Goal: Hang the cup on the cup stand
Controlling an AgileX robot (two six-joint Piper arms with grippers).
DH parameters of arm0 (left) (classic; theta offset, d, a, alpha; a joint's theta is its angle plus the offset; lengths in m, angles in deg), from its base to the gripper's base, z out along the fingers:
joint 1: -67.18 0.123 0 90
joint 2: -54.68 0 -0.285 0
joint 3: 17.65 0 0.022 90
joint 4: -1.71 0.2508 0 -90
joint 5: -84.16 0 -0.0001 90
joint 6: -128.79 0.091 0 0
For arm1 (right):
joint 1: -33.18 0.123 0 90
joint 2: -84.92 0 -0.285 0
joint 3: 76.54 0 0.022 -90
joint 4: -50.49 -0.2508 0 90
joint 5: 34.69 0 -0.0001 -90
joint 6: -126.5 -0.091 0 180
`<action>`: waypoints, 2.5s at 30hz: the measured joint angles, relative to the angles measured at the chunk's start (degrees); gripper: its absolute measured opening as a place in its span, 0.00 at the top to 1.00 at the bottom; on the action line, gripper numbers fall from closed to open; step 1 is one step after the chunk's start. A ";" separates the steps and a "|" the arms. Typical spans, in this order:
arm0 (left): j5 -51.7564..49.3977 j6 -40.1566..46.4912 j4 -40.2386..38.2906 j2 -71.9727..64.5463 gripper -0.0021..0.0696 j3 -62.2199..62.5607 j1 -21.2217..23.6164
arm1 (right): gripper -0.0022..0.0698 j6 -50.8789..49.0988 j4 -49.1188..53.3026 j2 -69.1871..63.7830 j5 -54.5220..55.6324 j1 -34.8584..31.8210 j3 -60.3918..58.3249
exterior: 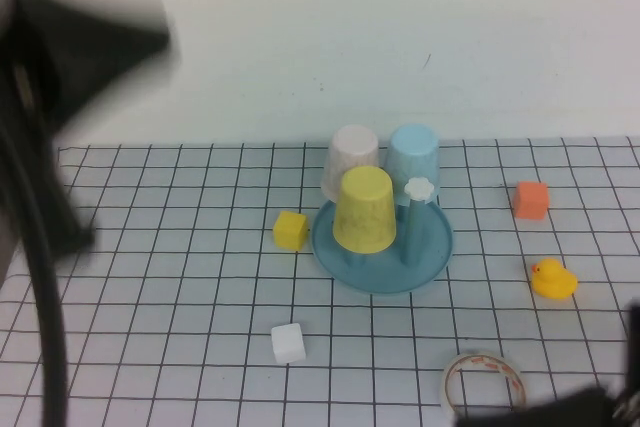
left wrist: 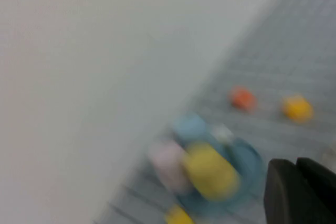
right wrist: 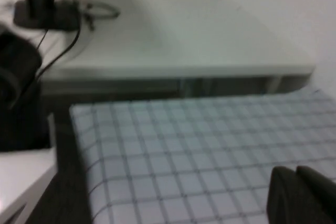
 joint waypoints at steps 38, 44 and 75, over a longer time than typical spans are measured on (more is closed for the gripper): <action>10.38 -52.29 39.52 36.63 0.97 -51.03 0.00 | 0.97 -99.26 101.57 13.22 -22.35 0.00 -1.98; 10.38 -52.39 38.20 36.63 0.97 -51.03 0.00 | 0.97 -99.35 101.47 13.22 -22.21 0.00 -1.98; 25.41 -63.95 52.89 36.63 0.97 -51.69 2.01 | 0.97 -99.71 101.47 13.22 -22.21 0.00 -1.98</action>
